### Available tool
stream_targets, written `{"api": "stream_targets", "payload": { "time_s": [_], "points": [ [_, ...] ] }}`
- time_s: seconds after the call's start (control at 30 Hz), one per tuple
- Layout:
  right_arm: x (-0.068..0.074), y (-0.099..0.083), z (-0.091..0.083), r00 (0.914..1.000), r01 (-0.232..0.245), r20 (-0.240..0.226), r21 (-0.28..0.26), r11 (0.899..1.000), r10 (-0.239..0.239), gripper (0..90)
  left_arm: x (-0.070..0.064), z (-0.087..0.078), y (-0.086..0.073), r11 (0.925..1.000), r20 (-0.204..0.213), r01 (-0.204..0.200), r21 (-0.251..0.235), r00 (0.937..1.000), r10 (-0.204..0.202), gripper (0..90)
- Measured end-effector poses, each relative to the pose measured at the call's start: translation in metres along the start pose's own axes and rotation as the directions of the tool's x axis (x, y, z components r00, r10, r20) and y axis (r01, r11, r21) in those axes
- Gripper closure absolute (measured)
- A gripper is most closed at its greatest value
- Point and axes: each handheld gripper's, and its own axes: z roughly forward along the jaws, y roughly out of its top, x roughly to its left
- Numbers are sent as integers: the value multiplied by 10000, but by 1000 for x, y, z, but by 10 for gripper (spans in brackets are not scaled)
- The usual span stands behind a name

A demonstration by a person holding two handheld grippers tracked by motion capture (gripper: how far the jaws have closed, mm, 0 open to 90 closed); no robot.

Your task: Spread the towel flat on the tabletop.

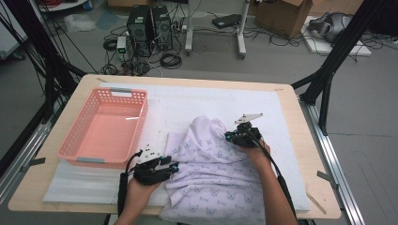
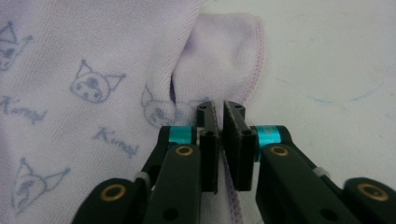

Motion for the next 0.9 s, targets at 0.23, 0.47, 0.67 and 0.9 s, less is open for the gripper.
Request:
{"api": "stream_targets", "payload": {
  "time_s": [0.23,0.47,0.67,0.9],
  "points": [
    [-18,-9,-28,9843,-289,1739,-84,9995,299,875,0,0,0,10000,-22,-53,23,10000,53,577],
    [-46,-46,-72,9333,-1027,3498,437,9938,810,876,0,-1,0,10000,-9,-1,-1,10000,1,553],
    [-61,-79,-100,8832,-2029,4368,272,9788,1709,874,3,1,6,9997,54,225,-95,9997,-225,507],
    [-54,-86,-113,9039,-1990,3731,-659,9778,2091,715,8,18,37,9994,163,342,-93,9993,-340,486]
  ]
}}
